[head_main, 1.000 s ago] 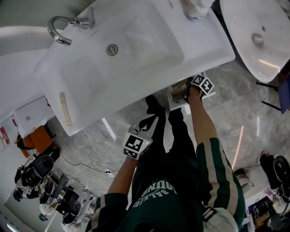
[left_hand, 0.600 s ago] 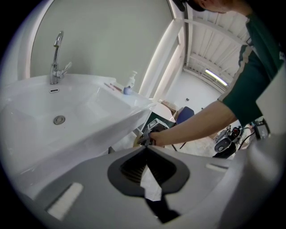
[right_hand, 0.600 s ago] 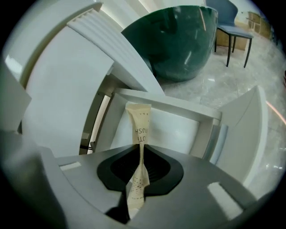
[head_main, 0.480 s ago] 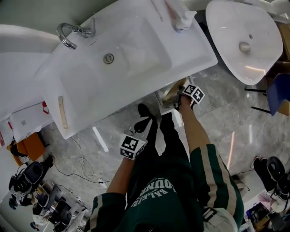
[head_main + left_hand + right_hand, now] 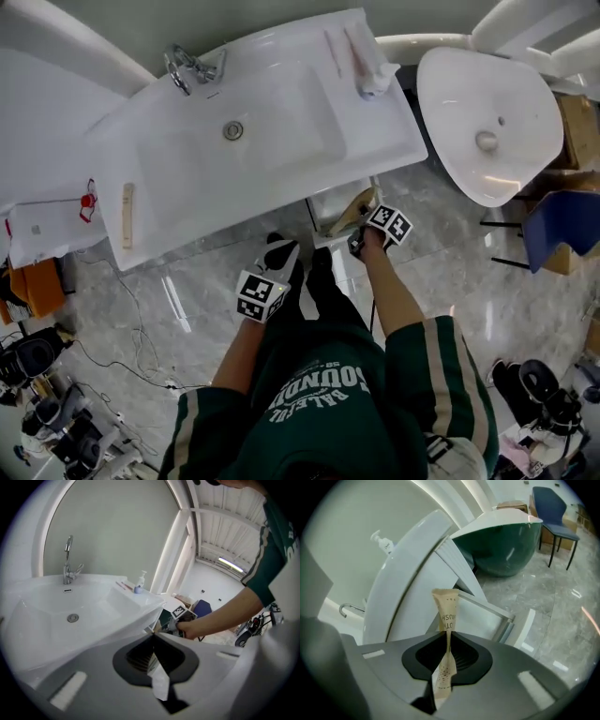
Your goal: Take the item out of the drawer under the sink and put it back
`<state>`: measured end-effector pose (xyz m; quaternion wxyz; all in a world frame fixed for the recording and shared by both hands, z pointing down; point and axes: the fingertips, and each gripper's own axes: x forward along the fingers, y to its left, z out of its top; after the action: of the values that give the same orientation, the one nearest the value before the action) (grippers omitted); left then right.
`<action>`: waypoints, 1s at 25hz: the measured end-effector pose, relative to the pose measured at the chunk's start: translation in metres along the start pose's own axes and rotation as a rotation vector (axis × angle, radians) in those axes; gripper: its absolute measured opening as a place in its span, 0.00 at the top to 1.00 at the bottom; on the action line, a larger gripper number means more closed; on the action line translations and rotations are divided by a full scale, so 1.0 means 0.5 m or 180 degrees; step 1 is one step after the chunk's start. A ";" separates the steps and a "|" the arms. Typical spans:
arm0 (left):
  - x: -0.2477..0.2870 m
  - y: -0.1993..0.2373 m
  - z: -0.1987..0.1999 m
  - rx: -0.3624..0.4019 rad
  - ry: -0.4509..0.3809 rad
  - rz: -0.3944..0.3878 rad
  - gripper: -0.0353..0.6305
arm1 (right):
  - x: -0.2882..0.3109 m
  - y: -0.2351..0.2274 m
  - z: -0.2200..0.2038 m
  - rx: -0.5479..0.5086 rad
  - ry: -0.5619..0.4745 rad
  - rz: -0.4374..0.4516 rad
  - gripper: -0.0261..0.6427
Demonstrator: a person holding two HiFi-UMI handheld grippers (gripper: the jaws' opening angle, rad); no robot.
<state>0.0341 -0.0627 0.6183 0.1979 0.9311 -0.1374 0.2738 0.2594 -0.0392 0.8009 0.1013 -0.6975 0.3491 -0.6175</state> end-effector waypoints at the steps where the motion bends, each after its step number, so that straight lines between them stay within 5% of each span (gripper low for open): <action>1: -0.007 0.003 0.005 -0.0003 -0.0036 0.0045 0.87 | -0.016 0.009 -0.003 -0.0086 0.0011 0.0026 0.91; 11: -0.096 0.050 0.035 -0.0162 -0.0350 0.0528 0.87 | -0.152 0.100 -0.038 -0.0893 0.0133 0.0422 0.91; 25: -0.234 0.151 0.143 -0.0273 -0.0921 0.1111 0.87 | -0.298 0.470 -0.034 -0.2527 -0.0101 0.1520 0.91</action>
<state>-0.0559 -0.1438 0.5194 0.1652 0.9135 -0.3348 0.1614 0.1593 -0.1159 0.5520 -0.0288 -0.5917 0.7078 -0.3847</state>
